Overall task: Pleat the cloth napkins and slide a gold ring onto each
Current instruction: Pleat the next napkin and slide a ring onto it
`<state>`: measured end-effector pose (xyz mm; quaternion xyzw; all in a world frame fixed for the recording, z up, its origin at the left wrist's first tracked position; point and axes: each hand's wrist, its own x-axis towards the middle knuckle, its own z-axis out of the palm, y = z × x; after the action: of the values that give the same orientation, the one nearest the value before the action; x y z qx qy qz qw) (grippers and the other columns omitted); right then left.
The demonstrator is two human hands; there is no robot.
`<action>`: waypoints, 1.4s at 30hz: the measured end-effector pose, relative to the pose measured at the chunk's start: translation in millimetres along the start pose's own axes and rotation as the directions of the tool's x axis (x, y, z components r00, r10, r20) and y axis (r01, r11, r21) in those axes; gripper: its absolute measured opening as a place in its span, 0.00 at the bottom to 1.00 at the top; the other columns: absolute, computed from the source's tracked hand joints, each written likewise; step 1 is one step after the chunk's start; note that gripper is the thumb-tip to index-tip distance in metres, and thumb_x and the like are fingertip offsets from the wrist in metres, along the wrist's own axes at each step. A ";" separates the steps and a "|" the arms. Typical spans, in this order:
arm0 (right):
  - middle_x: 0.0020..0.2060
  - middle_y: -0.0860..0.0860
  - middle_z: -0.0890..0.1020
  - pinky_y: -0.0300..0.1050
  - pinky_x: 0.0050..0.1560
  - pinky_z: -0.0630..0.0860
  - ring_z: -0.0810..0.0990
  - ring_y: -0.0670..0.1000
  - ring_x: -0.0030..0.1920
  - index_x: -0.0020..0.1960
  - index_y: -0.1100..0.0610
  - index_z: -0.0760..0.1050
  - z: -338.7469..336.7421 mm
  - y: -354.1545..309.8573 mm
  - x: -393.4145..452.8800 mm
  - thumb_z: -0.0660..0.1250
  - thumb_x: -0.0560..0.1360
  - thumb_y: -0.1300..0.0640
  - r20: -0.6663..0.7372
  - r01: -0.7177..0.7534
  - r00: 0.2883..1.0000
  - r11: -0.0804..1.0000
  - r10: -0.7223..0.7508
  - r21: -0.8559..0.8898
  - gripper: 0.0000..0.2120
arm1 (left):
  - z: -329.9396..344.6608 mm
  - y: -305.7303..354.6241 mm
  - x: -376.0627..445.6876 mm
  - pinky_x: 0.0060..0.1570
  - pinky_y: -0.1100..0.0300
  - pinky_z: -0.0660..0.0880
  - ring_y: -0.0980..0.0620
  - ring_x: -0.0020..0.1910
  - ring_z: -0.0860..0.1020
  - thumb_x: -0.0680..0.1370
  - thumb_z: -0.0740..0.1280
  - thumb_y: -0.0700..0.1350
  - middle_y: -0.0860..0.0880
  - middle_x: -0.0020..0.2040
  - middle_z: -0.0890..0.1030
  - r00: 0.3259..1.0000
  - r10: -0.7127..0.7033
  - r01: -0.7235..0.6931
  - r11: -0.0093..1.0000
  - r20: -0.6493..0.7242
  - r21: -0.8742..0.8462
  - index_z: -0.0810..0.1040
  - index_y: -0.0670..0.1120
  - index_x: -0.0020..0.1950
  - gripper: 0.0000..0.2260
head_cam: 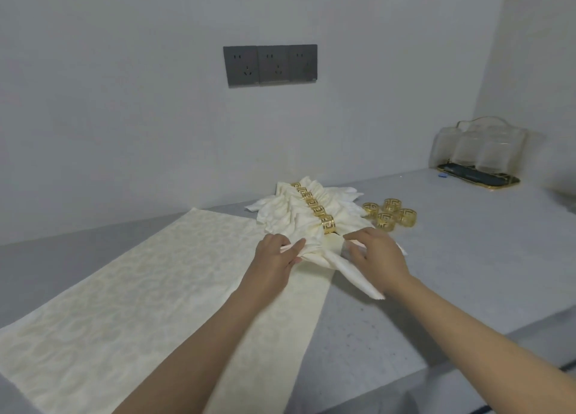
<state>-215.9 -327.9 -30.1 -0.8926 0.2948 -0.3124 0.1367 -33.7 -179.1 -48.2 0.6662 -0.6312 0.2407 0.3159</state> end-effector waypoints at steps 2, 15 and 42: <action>0.55 0.52 0.80 0.44 0.53 0.66 0.74 0.55 0.59 0.58 0.54 0.80 -3.5 14.3 5.2 0.64 0.77 0.56 -0.034 -0.036 0.999 0.999 0.036 -0.024 0.11 | 16.5 3.1 12.3 0.43 0.54 0.72 0.48 0.44 0.67 0.77 0.60 0.46 0.42 0.43 0.76 0.999 0.031 -0.031 1.000 -0.036 -0.005 0.76 0.48 0.62 0.15; 0.61 0.56 0.71 0.46 0.47 0.72 0.75 0.56 0.55 0.66 0.55 0.71 6.7 88.9 61.0 0.64 0.77 0.51 -0.046 -0.318 0.948 0.947 0.316 -0.043 0.18 | 91.0 -11.7 63.1 0.46 0.52 0.71 0.46 0.47 0.68 0.72 0.71 0.36 0.40 0.47 0.76 0.988 0.138 -0.134 0.989 -0.072 0.058 0.72 0.48 0.66 0.23; 0.60 0.50 0.73 0.47 0.48 0.78 0.79 0.55 0.51 0.61 0.48 0.69 -17.7 48.8 45.7 0.70 0.74 0.56 0.012 -0.308 0.931 0.765 0.365 0.565 0.18 | 47.5 -36.1 32.0 0.44 0.49 0.74 0.44 0.42 0.71 0.76 0.59 0.46 0.42 0.43 0.76 0.989 -0.030 0.046 0.994 -0.146 0.103 0.74 0.47 0.62 0.15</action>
<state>-219.8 -395.4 -15.6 -0.7292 0.3522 -0.3988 0.4302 1.2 -235.5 -61.9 0.6747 -0.5802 0.3155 0.3295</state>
